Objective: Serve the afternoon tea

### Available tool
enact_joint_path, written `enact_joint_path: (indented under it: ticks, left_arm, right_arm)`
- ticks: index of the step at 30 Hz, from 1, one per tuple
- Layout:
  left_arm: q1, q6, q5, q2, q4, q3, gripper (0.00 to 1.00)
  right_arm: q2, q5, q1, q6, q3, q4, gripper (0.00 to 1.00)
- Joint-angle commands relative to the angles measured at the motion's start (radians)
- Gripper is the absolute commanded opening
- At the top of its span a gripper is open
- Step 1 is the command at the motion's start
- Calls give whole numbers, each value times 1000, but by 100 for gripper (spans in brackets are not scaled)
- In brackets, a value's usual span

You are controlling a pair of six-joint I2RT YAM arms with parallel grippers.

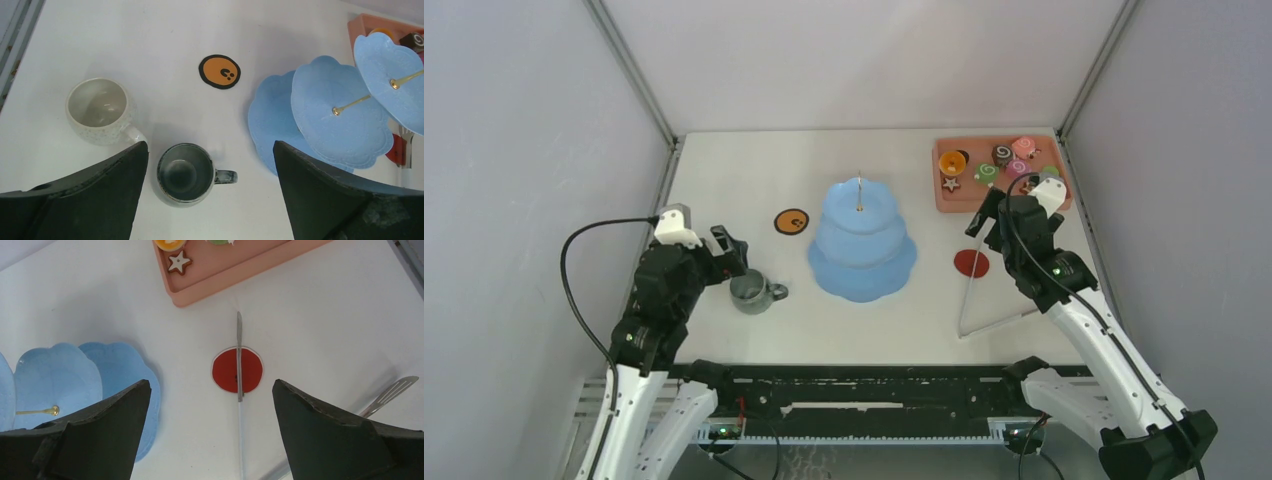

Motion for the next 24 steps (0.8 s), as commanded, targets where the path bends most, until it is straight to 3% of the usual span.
enact_joint_path:
  ticks: [1,9,13,18,21,24]
  left_arm:
    - [5,8,6,-30,54,59,99]
    - [0,11,110,-26,68,65,100]
    - [-93,-6,102,-8,60,63,100]
    - [-309,-44,-36,9,66,31,100]
    - [-363,-64,-26,35,82,4,100]
    - [-374,-64,-13,53,89,-14,100]
  right_arm:
    - [-9,40,6,11,42,6,100]
    - [-1,76,6,41,42,-46,100]
    - [11,79,-9,125,40,-146,100]
    - [7,-134,-155,214,-58,-214,96]
    - [-43,-288,-218,192,-191,-118,82]
    - [-18,-367,-216,169,-255,-45,78]
